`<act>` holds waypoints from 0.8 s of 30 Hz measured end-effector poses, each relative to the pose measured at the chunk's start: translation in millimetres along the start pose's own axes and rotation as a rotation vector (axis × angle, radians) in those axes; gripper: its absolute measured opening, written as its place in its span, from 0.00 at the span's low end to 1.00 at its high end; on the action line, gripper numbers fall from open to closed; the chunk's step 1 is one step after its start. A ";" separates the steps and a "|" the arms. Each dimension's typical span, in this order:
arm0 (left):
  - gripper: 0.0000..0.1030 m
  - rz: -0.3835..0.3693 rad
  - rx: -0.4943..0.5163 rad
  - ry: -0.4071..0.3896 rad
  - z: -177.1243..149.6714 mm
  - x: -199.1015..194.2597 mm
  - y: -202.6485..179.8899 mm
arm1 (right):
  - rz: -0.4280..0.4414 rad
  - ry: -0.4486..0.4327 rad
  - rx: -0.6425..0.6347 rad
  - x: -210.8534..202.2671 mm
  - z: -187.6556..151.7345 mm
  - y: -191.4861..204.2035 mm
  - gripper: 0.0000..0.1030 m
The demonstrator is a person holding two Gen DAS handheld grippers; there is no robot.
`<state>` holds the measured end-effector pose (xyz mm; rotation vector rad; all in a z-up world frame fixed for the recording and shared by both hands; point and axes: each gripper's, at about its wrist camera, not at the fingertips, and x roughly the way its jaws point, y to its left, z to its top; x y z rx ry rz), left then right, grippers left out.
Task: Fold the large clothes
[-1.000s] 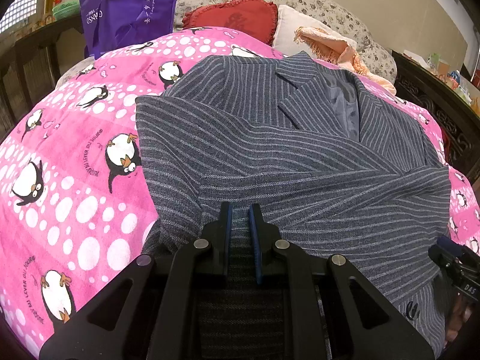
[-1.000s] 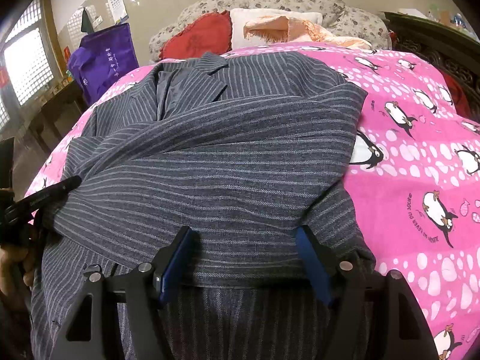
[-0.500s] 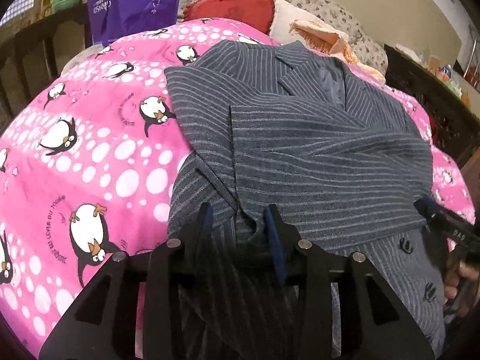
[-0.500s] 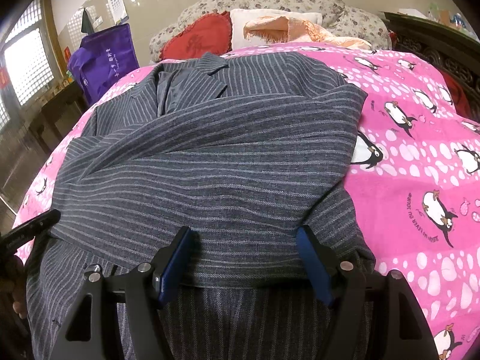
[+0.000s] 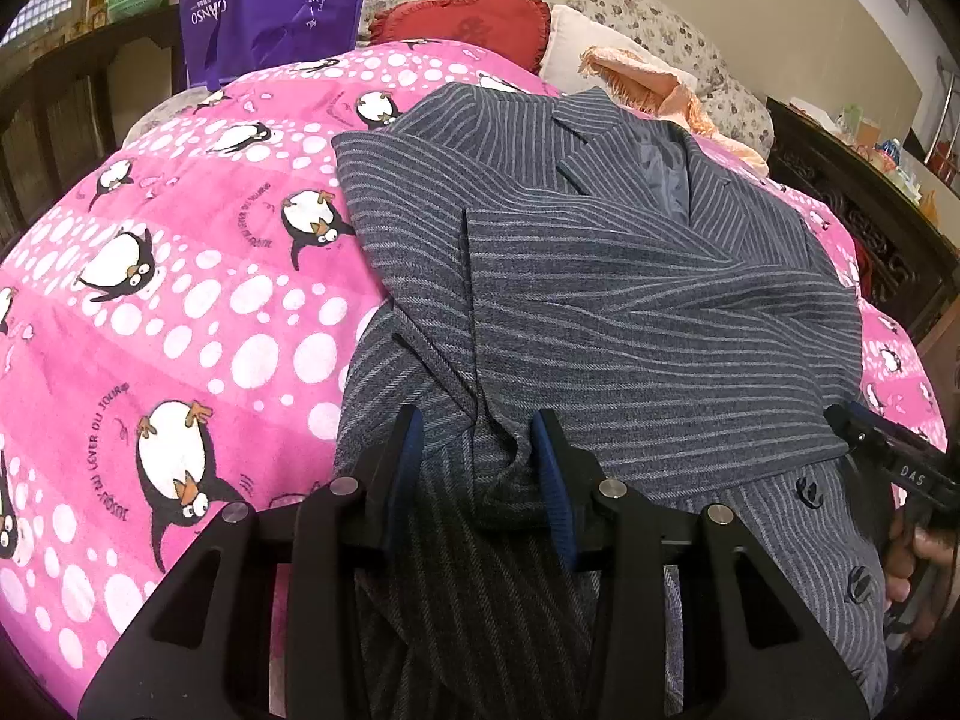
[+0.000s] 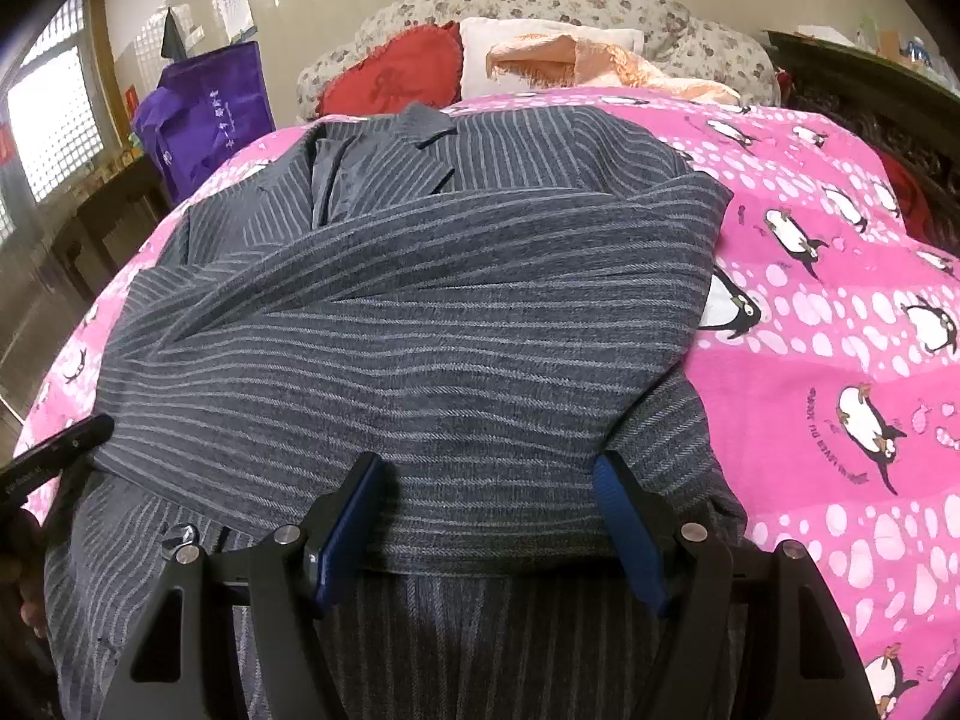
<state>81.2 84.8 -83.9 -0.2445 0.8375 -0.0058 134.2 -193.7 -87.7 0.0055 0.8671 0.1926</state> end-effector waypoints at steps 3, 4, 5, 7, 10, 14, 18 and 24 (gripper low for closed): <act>0.37 -0.012 -0.010 0.001 0.2 0.1 2.0 | -0.009 0.006 -0.006 0.4 0.0 1.1 0.68; 0.37 -0.014 -0.012 0.001 0.2 0.1 2.4 | -0.006 0.008 -0.005 0.5 0.2 0.6 0.68; 0.38 -0.018 -0.013 0.003 0.3 0.2 2.7 | 0.000 0.010 -0.003 0.6 0.2 -0.4 0.69; 0.41 -0.025 -0.008 0.005 0.0 0.1 1.9 | 0.011 0.014 0.000 0.9 0.4 -1.0 0.72; 0.43 -0.023 0.001 0.006 0.1 0.4 -0.3 | 0.006 0.016 -0.012 1.0 0.1 1.4 0.74; 0.60 -0.043 0.029 0.013 -0.1 1.8 -5.6 | -0.001 0.017 -0.019 1.9 0.8 3.9 0.78; 0.68 -0.030 0.072 0.022 -1.5 3.5 -14.9 | 0.034 0.029 -0.023 4.5 2.5 4.8 0.90; 0.77 -0.033 0.100 0.043 0.9 7.7 -20.2 | 0.061 0.048 -0.051 9.3 3.1 8.8 1.00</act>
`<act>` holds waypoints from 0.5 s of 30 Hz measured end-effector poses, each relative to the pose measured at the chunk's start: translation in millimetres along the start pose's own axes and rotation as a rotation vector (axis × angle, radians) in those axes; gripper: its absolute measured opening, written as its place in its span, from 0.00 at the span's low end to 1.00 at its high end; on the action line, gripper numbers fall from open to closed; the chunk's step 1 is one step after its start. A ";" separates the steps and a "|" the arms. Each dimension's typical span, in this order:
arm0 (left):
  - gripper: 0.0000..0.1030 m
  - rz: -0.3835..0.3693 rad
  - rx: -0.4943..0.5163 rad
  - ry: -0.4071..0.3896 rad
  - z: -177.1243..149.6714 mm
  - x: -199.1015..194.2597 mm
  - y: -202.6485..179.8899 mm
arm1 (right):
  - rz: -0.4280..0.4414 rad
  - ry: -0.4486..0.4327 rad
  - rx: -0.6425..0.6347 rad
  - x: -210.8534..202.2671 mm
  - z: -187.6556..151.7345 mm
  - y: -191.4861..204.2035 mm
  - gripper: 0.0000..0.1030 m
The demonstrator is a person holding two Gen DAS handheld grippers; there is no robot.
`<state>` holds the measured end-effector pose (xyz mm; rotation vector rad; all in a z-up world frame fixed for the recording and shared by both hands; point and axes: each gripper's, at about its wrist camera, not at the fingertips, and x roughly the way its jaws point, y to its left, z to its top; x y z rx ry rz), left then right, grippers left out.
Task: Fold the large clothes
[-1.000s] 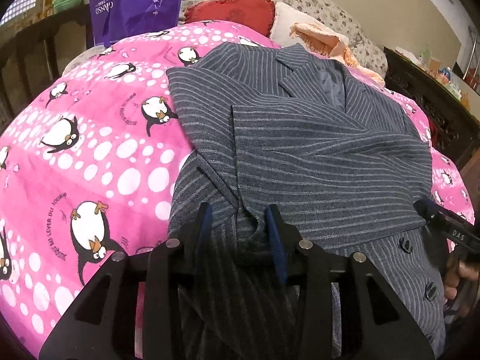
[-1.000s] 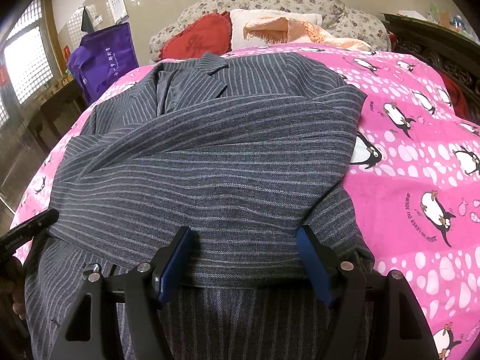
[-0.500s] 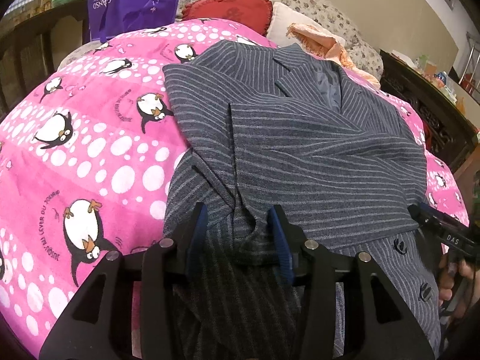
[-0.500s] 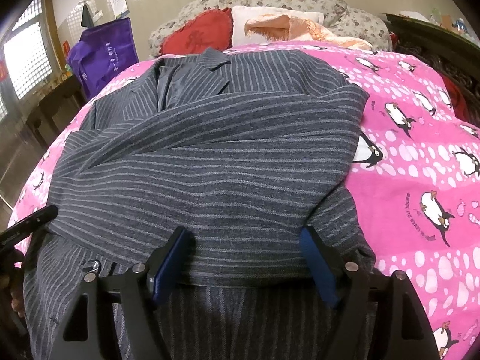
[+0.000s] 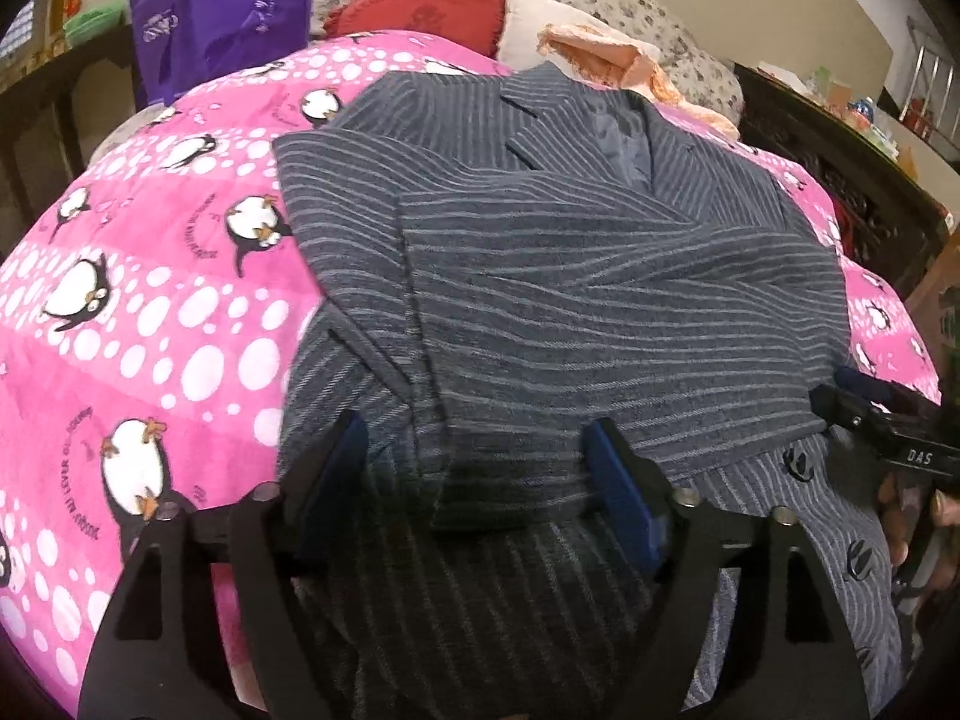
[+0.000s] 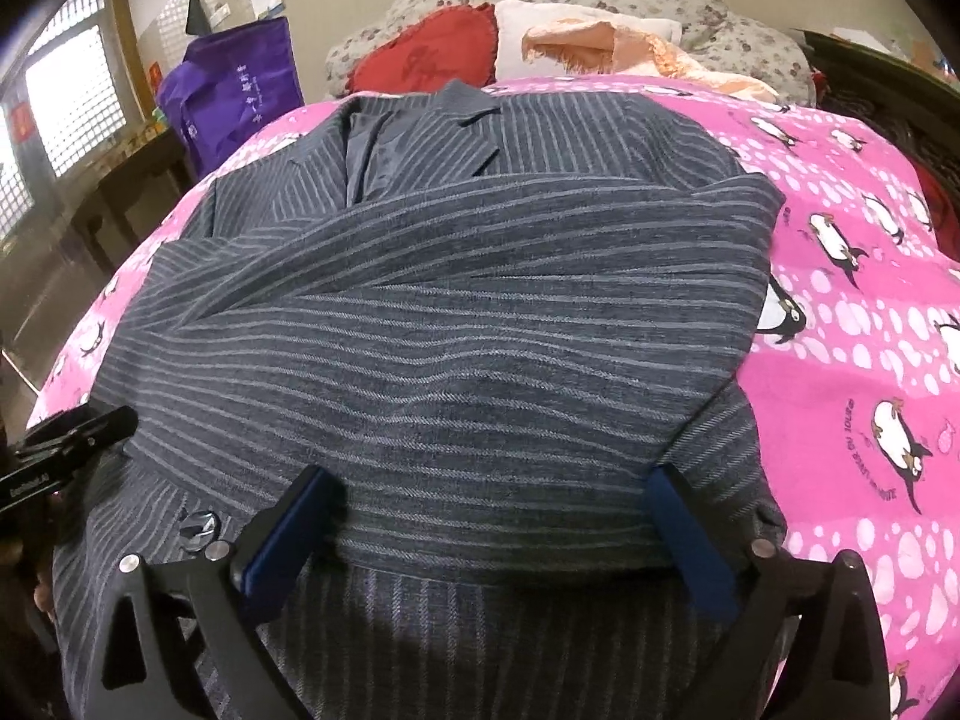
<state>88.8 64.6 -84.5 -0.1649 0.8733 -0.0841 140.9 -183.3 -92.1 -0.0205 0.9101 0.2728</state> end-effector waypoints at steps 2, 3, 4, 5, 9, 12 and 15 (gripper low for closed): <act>0.87 0.010 0.033 0.017 1.5 4.0 -6.7 | 0.005 0.004 -0.001 0.7 -0.1 -0.2 1.00; 0.89 0.012 0.057 0.029 1.9 6.2 -11.5 | 0.006 0.008 -0.001 1.7 0.1 -0.6 1.00; 0.93 0.020 0.071 0.036 2.2 7.9 -14.2 | 0.002 0.011 -0.002 2.4 0.3 0.0 1.00; 0.95 0.029 0.090 0.043 2.1 9.9 -17.7 | -0.012 0.015 -0.012 3.3 0.2 2.0 1.00; 0.98 0.048 0.116 0.055 2.7 14.8 -22.2 | -0.029 0.022 -0.026 5.2 0.2 5.1 1.00; 0.98 0.030 0.105 0.061 3.6 12.2 -18.0 | -0.033 0.031 -0.028 6.1 0.7 4.7 1.00; 0.97 0.027 0.122 0.092 8.3 -6.9 -11.6 | -0.092 0.083 -0.064 -5.6 3.4 8.7 0.99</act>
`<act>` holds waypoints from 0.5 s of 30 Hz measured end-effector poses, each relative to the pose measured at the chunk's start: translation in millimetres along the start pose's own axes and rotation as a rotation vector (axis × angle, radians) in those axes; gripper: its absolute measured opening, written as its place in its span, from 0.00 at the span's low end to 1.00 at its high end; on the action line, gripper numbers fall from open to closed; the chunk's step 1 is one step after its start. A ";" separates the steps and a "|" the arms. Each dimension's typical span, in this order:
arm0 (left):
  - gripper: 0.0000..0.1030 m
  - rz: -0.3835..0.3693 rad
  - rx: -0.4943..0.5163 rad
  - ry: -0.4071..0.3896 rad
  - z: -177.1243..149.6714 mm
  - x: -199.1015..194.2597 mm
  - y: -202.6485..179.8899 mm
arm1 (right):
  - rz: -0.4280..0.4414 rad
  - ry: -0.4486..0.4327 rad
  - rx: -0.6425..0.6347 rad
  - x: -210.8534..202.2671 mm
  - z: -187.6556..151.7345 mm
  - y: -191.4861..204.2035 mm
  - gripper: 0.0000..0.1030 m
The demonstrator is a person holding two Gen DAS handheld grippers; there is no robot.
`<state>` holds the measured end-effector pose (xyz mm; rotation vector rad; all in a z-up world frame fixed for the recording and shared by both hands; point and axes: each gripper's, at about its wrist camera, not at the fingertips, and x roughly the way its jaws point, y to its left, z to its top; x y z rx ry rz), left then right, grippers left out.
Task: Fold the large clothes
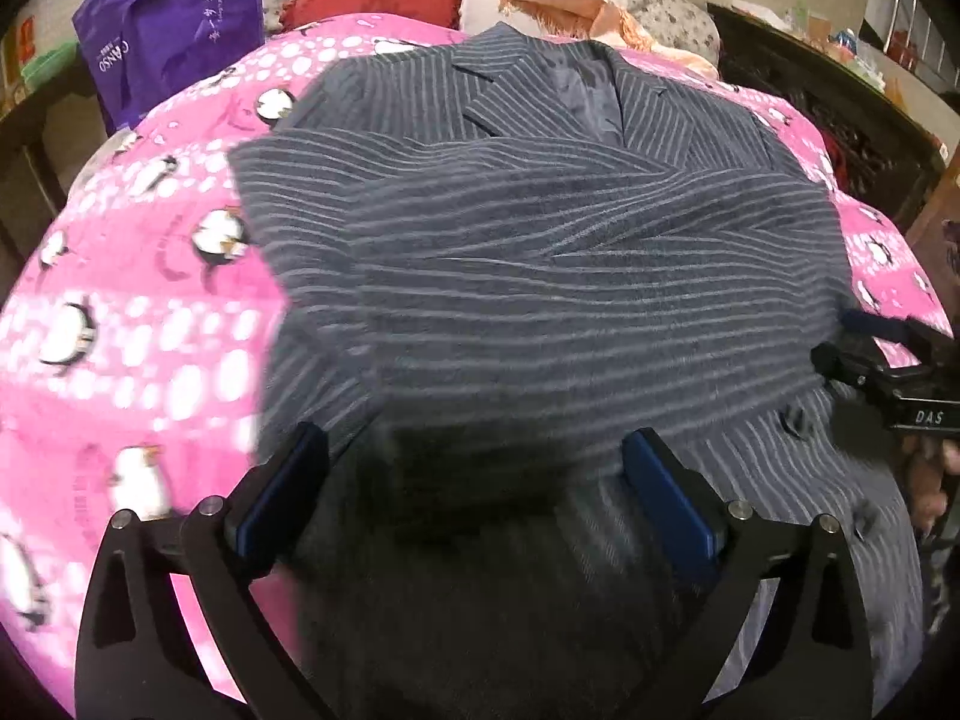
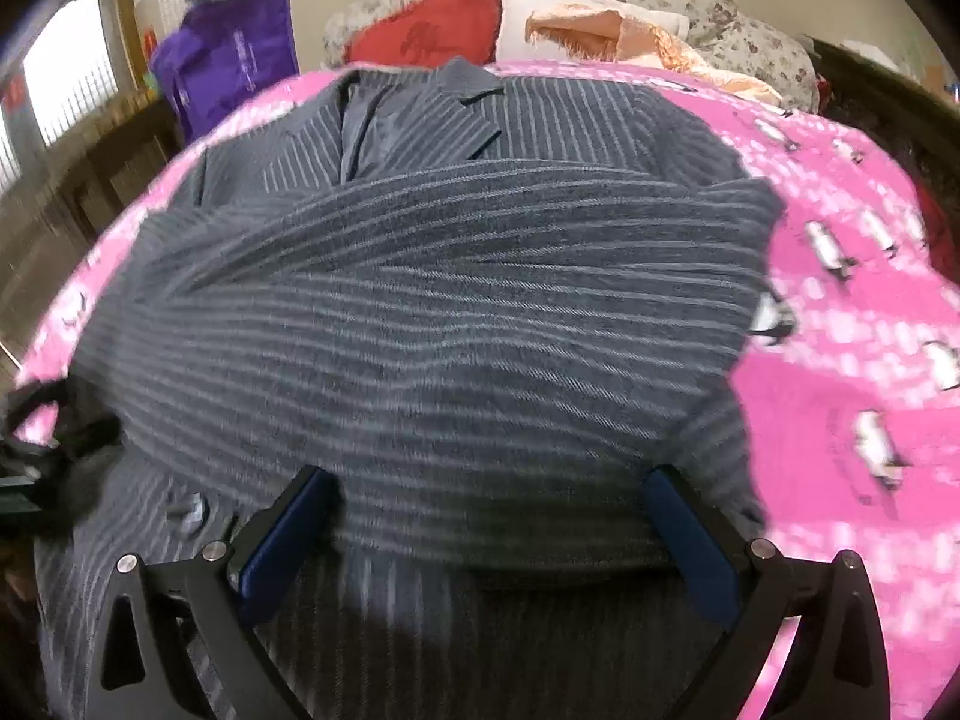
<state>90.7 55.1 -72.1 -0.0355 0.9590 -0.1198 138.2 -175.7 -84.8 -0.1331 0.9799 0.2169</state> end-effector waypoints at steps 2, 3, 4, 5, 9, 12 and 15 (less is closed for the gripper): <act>0.97 0.019 0.013 -0.019 -4.5 -21.2 12.4 | -0.016 0.023 -0.037 -22.9 -6.6 -1.5 0.99; 0.97 0.045 0.019 -0.017 -9.7 -31.2 22.1 | 0.004 0.024 -0.043 -33.8 -11.4 -3.9 0.99; 0.97 0.066 0.019 -0.008 -15.3 -38.5 31.3 | 0.048 0.020 -0.049 -48.8 -19.6 -7.6 0.99; 0.97 0.075 0.010 0.016 -24.8 -46.9 44.6 | 0.106 0.018 -0.055 -65.1 -30.7 -11.7 0.99; 0.97 -0.003 -0.034 0.116 -60.3 -68.2 68.3 | 0.226 0.044 -0.074 -100.1 -79.8 -17.6 0.99; 0.97 -0.086 -0.014 0.166 -90.3 -82.9 58.4 | 0.178 0.061 -0.070 -106.8 -115.7 -20.2 0.98; 0.97 -0.214 0.040 0.200 -115.6 -89.5 40.6 | 0.220 0.026 0.026 -117.1 -140.7 -37.4 0.97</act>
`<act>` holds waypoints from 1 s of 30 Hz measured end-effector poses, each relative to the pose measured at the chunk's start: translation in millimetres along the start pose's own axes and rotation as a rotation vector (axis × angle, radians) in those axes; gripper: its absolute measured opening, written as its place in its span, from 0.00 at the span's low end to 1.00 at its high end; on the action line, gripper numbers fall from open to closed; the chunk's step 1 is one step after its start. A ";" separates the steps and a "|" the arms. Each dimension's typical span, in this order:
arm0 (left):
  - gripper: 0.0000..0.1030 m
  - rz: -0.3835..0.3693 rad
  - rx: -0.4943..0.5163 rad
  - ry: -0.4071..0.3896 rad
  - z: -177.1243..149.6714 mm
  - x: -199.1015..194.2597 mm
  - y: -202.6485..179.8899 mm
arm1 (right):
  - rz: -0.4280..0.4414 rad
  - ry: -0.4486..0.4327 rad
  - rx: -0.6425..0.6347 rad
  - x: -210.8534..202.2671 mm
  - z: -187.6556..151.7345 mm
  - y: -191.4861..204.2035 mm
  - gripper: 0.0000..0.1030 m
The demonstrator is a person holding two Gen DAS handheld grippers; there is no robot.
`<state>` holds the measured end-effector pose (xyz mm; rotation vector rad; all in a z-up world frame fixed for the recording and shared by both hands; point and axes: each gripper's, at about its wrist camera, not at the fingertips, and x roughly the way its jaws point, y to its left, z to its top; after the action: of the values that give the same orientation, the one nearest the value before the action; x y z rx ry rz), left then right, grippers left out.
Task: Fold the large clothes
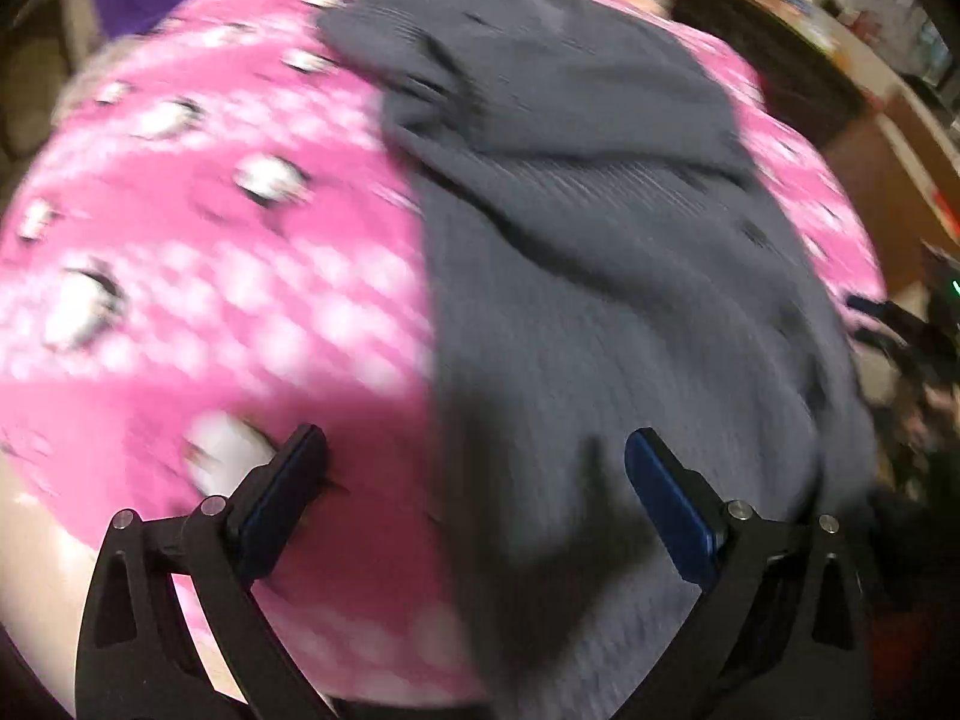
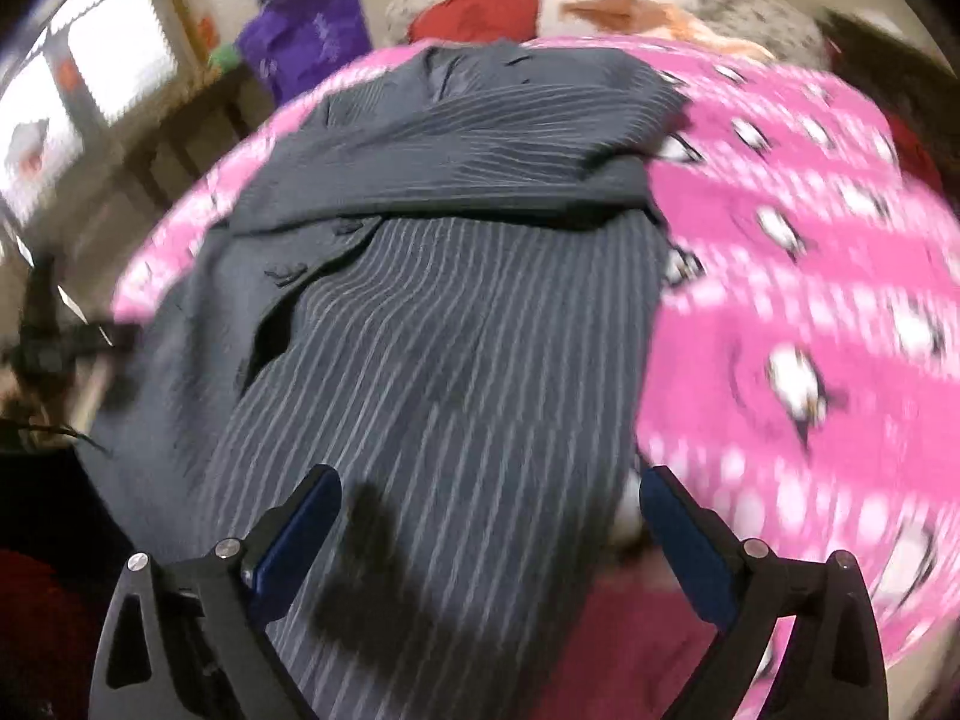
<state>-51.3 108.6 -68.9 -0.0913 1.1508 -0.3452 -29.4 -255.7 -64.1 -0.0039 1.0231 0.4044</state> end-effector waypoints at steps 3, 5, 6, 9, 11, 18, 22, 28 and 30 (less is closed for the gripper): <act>0.97 0.001 0.056 -0.023 -9.7 4.5 -11.6 | 0.039 -0.022 0.053 -7.0 -19.9 -14.7 0.97; 0.91 -0.047 0.029 -0.037 -8.6 3.2 -10.9 | 0.060 0.000 0.083 -5.0 -29.9 -20.9 0.91; 0.84 -0.084 0.020 -0.039 -7.2 3.2 -10.5 | 0.088 0.016 0.098 -2.9 -36.3 -23.1 0.88; 0.38 -0.074 0.024 -0.025 -2.3 3.9 -11.7 | 0.148 0.012 0.087 -6.1 -47.8 -17.0 0.78; 0.26 -0.043 0.022 -0.019 1.5 6.6 -7.7 | 0.212 -0.001 0.075 -8.3 -51.0 -11.3 0.71; 0.26 -0.022 0.027 -0.048 4.0 5.9 0.5 | 0.250 0.011 0.087 -5.5 -49.5 -15.0 0.65; 0.28 -0.032 0.029 -0.051 3.0 8.2 -2.5 | 0.235 0.000 0.130 0.2 -49.1 -26.4 0.61; 0.29 -0.121 0.115 -0.020 3.1 9.4 -16.7 | 0.395 -0.071 0.105 -6.6 -41.9 -15.1 0.56; 0.28 -0.107 0.063 -0.029 5.6 15.1 -6.3 | 0.317 -0.072 0.146 -0.3 -41.3 -23.1 0.56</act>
<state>-42.1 97.3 -78.4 -0.1025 1.1074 -0.4729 -56.1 -285.0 -89.9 0.3057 0.9817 0.6126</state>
